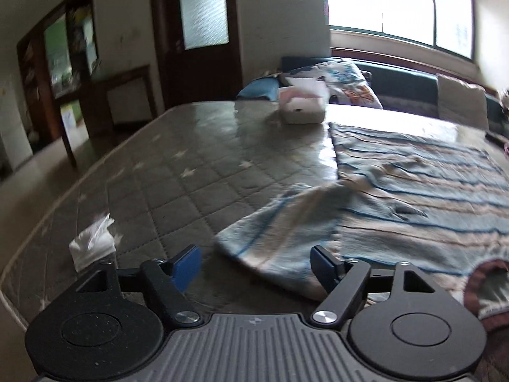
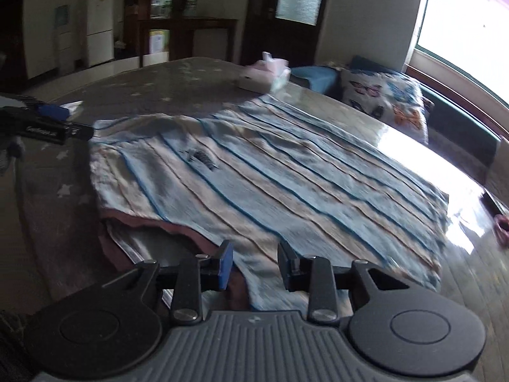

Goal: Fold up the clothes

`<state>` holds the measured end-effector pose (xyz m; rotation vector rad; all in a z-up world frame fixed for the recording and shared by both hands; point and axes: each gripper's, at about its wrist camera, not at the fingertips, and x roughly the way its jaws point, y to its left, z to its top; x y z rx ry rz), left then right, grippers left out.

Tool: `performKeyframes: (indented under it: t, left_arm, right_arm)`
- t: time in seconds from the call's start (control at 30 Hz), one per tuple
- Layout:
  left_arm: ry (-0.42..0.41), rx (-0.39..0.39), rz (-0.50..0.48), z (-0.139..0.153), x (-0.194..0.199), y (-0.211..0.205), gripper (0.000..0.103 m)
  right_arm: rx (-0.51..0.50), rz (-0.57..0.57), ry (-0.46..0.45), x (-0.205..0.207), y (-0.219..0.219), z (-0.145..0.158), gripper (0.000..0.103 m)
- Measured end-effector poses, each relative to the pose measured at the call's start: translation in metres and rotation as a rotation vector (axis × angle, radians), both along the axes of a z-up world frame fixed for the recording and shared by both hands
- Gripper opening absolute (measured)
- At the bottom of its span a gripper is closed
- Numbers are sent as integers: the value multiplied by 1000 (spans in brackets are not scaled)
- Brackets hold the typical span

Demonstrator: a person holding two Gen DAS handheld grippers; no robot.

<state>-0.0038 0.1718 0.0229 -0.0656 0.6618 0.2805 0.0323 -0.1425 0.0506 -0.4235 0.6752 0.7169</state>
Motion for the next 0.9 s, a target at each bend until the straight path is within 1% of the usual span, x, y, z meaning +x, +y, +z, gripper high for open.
performKeyframes:
  t: [0.07, 0.13, 0.17, 0.23, 0.27, 0.33, 0.37, 0.43, 0.57, 0.67, 0.83, 0.87, 0.9]
  left_arm:
    - [11, -39, 4, -3, 5, 10, 67]
    - [22, -77, -3, -7, 12, 16, 64]
    - [27, -97, -6, -8, 15, 19, 61]
    - [36, -132, -14, -12, 20, 25, 54]
    - [37, -146, -18, -13, 21, 27, 49]
    - [40, -165, -27, -16, 24, 31, 43]
    - [41, -172, -33, -17, 24, 32, 38]
    - [36, -173, -40, -18, 25, 34, 36]
    - [19, -210, -25, -17, 22, 40, 36]
    - [14, -210, -10, -16, 20, 43, 37]
    - [17, -217, -15, -18, 22, 45, 36]
    - [16, -220, -16, -19, 23, 46, 34]
    - [14, -224, -16, -19, 23, 47, 22]
  right_arm:
    - [5, 50, 2, 1, 20, 2, 30]
    - [7, 92, 5, 2, 37, 3, 30]
    - [6, 117, 7, 2, 47, 3, 30]
    - [2, 160, 10, 2, 67, 2, 30]
    - [0, 178, 11, 2, 76, 1, 30]
    - [0, 209, 16, 1, 94, -1, 30]
    - [2, 221, 21, 1, 102, -3, 30]
    - [6, 247, 30, 0, 118, -6, 30]
    - [7, 292, 42, -3, 144, -13, 30]
    - [1, 306, 49, -4, 161, -20, 30]
    - [0, 317, 72, -6, 176, -30, 30]
    - [-1, 319, 75, -7, 178, -32, 30]
    - [-2, 320, 76, -8, 180, -33, 30]
